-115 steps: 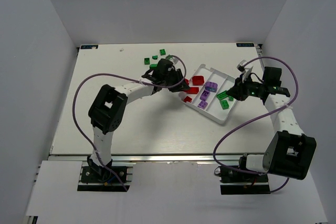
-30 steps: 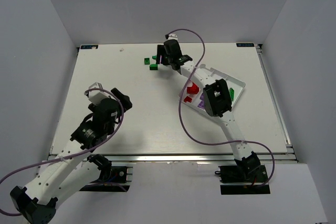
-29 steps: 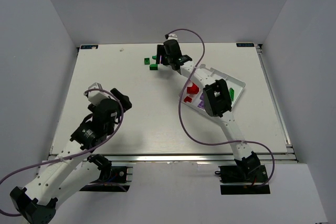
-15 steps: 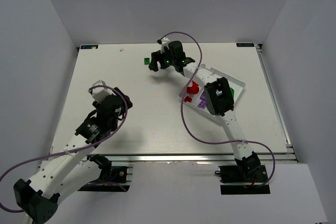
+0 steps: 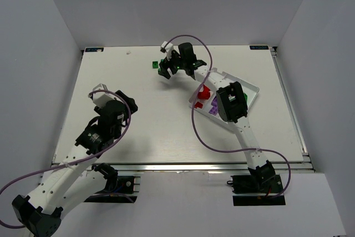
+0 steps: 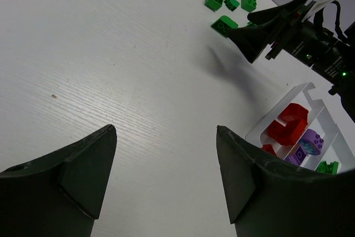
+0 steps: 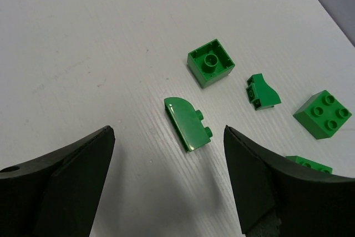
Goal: Sort the legos into containers by color
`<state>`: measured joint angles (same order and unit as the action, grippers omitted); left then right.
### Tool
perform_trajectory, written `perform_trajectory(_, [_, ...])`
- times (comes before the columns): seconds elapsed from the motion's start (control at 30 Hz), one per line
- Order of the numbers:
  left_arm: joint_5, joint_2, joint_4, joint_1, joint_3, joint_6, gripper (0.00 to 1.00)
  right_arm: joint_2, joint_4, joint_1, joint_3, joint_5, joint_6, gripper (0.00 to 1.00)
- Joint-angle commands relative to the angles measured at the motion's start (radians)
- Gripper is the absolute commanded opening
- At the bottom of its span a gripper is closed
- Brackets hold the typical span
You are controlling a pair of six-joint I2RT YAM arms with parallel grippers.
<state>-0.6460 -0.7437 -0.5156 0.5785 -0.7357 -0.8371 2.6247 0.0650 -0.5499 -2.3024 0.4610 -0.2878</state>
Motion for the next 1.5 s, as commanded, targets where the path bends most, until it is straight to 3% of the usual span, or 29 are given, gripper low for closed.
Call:
perform_trajectory(0.0, [0.0,0.006,-0.003,-0.006,-0.028,0.006,0.82,-0.005,-0.005,0.004,-0.057,-0.028,-0.093,0.83])
perform_trajectory(0.2, [0.005,0.004,0.002,-0.009,-0.028,0.003,0.82,0.027,-0.013,-0.001,-0.078,-0.041,-0.155,0.75])
perform_trajectory(0.63, [0.019,-0.019,0.0,-0.022,-0.031,0.009,0.82,0.095,-0.017,-0.01,-0.103,-0.055,-0.185,0.7])
perform_trajectory(1.23, [0.052,-0.029,0.006,-0.049,-0.034,0.004,0.82,0.107,-0.08,-0.013,-0.091,0.027,-0.206,0.5])
perform_trajectory(1.47, [0.069,-0.04,0.017,-0.052,-0.04,0.003,0.81,0.078,-0.093,-0.012,-0.039,0.063,-0.217,0.36])
